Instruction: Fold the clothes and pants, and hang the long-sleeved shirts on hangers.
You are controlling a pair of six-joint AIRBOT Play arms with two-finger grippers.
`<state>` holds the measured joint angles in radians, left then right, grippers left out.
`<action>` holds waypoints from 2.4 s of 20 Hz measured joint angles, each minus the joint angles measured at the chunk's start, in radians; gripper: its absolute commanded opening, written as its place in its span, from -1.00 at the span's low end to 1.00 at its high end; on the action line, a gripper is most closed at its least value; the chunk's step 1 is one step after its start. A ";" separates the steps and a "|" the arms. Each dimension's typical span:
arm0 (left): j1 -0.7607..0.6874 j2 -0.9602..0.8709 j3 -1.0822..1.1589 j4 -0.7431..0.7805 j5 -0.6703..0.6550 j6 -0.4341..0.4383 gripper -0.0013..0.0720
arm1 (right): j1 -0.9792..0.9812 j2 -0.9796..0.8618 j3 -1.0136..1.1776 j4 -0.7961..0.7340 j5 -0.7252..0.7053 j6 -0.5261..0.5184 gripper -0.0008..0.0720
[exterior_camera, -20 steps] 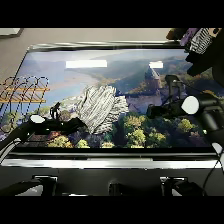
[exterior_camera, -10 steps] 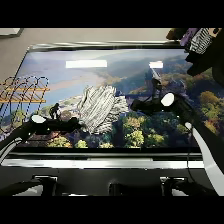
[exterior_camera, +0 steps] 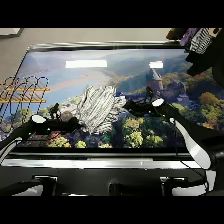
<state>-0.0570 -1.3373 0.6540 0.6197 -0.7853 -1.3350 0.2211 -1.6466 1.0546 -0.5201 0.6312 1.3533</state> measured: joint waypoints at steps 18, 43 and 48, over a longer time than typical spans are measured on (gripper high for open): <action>0.000 0.256 0.710 0.657 -0.291 -0.341 -0.92 | -0.195 0.542 0.456 -0.449 0.077 0.214 -0.91; 0.000 0.232 0.808 0.843 0.074 -0.754 -0.91 | -0.236 0.574 0.624 -1.487 0.060 0.721 -0.91; 0.000 -0.116 0.799 0.690 0.093 -0.644 -0.87 | -0.236 0.254 0.623 -1.432 0.137 0.846 -0.90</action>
<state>-0.0574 -1.4536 1.4532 1.3094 -0.6918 -1.9789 -0.0151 -1.3930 1.6779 -1.9518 0.7681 2.1998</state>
